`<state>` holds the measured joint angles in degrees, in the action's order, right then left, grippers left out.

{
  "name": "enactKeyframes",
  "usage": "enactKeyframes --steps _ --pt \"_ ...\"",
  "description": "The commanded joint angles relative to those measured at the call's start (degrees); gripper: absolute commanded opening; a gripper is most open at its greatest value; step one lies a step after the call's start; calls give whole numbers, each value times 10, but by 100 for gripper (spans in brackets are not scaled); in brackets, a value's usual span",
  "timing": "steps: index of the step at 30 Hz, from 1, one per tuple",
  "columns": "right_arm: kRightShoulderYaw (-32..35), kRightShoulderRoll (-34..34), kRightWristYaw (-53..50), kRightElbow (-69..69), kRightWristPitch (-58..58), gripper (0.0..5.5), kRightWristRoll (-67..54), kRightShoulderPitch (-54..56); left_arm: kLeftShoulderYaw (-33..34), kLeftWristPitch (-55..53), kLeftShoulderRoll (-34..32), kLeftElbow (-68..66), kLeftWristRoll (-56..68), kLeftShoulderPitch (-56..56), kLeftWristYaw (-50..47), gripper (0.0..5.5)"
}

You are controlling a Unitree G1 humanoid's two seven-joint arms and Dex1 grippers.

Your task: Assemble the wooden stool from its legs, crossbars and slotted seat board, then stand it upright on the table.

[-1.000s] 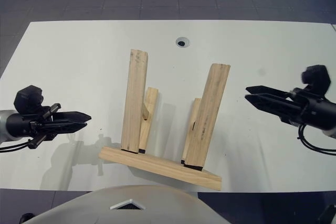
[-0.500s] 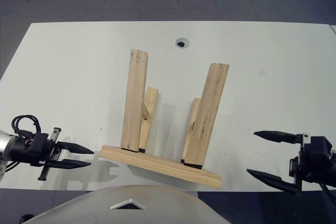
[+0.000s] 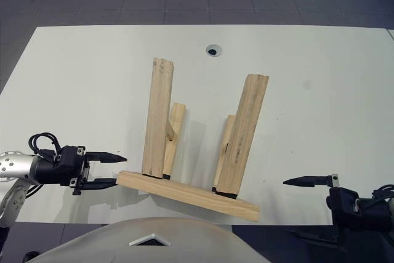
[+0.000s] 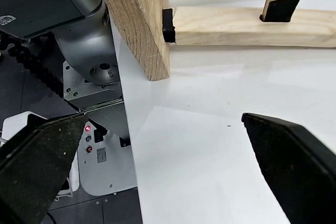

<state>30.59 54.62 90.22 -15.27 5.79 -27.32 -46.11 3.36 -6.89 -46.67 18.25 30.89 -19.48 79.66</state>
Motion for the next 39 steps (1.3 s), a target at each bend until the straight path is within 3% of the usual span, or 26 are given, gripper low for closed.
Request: enactKeyframes --steps 1,3,25,35,39 --pt "-13 -15 -47 -60 -4 550 22 12 -16 0 -8 7 -4 3 10 318" --pt "-16 -17 -64 -90 -15 550 20 14 -21 5 -14 13 0 -3 24 349" --pt "-100 -26 -129 -138 -67 550 20 65 -75 33 18 25 -7 53 9 349" --pt "-84 -15 -78 -160 -47 360 16 7 -74 38 19 19 -7 52 5 188" --pt "-74 -15 -68 -162 -37 335 20 0 -76 43 20 15 -10 53 6 156"
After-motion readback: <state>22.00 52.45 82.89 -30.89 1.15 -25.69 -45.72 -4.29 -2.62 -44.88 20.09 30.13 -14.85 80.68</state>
